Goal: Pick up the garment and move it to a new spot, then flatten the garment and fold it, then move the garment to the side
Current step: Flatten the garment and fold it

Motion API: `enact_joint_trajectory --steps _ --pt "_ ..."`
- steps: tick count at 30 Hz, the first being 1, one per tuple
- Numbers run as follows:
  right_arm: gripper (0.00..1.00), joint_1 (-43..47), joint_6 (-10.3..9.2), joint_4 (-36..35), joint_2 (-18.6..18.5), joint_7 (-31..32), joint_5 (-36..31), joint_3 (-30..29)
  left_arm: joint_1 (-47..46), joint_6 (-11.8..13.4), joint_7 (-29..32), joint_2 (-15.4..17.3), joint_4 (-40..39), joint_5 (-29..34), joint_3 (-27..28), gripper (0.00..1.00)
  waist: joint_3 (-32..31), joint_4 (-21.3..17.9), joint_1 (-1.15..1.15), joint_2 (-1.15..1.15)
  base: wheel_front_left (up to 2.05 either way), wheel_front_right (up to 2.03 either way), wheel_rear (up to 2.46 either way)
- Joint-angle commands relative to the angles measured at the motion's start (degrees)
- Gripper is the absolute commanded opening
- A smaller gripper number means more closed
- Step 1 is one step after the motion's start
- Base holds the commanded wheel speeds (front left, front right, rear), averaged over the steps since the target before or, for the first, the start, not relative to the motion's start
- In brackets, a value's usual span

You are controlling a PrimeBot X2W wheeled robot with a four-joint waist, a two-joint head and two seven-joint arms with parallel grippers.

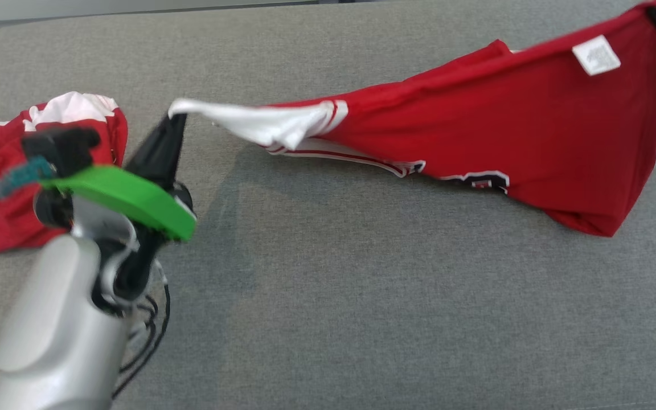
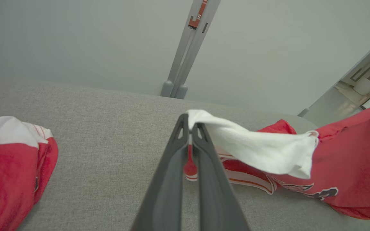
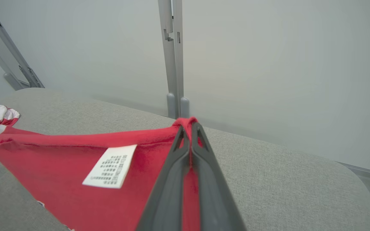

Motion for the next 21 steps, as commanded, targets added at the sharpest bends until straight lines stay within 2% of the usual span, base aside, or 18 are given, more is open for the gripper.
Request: enact_joint_trajectory --steps 1,6,9,12,17,21 --pt "0.00 -2.9 -0.01 -0.5 -0.5 1.0 1.4 -1.3 -6.1 1.0 5.1 0.9 -2.4 -2.7 1.4 0.00 1.3 -1.9 0.00 0.00 0.00 0.00 0.00" --pt "0.00 -12.1 -0.01 1.6 1.3 2.7 2.9 -4.9 -23.1 3.1 15.5 2.3 -2.6 -5.1 2.7 0.00 7.0 -3.2 0.00 0.00 0.00 0.00 0.00" --pt "0.00 -19.2 -0.01 4.1 3.6 3.4 1.5 -5.7 -33.9 4.0 18.8 2.9 0.4 -3.7 2.8 0.00 11.3 -4.0 0.00 0.00 0.00 0.00 0.00" --pt "0.00 -27.9 -0.01 8.0 6.3 3.0 -1.2 -6.2 -46.0 3.7 19.6 2.9 5.4 -1.5 2.2 0.00 16.0 -4.5 0.00 0.00 0.00 0.00 0.00" --pt "0.00 -41.5 -0.01 15.2 11.4 -0.7 -7.0 -6.9 -63.6 1.0 14.5 2.7 14.6 4.6 0.3 0.00 23.6 -5.5 0.00 0.00 0.00 0.00 0.00" --pt "0.00 -50.3 -0.01 21.0 15.0 -7.3 -12.3 -7.5 -74.5 -0.2 4.9 2.1 21.6 9.9 -0.8 0.00 27.6 -6.5 0.00 0.00 0.00 0.00 0.00"
